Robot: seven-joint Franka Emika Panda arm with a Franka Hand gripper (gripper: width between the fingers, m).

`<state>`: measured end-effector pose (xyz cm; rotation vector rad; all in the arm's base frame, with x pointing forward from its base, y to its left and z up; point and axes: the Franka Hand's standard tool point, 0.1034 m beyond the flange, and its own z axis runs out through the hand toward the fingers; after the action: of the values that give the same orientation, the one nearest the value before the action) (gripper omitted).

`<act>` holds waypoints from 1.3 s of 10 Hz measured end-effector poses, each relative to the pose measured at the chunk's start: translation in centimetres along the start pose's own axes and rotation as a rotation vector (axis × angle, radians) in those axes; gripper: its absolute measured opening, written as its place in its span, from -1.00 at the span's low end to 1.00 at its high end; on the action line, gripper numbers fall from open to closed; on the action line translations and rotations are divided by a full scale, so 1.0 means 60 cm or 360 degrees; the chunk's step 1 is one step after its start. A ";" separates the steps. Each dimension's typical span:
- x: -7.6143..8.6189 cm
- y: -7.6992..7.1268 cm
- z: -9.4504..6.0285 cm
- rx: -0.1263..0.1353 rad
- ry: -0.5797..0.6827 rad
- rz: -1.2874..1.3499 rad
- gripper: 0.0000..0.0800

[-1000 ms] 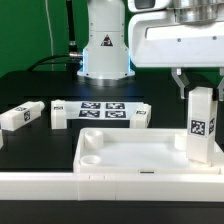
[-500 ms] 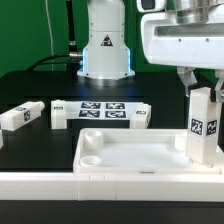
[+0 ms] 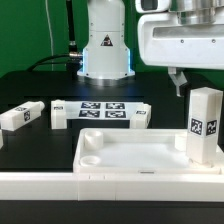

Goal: Assemble desk

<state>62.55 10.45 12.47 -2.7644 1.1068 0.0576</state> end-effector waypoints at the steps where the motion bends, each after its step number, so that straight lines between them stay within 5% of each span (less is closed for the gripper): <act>1: -0.001 -0.001 0.000 0.0001 -0.0002 -0.0046 0.61; 13: -0.004 -0.002 0.005 -0.0058 0.0012 -0.1638 0.62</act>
Offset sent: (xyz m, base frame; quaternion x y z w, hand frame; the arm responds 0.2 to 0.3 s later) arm 0.0000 0.0000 0.0000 0.0000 0.0000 -0.1296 0.9916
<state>62.44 10.75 12.20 -2.9882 -0.4020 -0.0612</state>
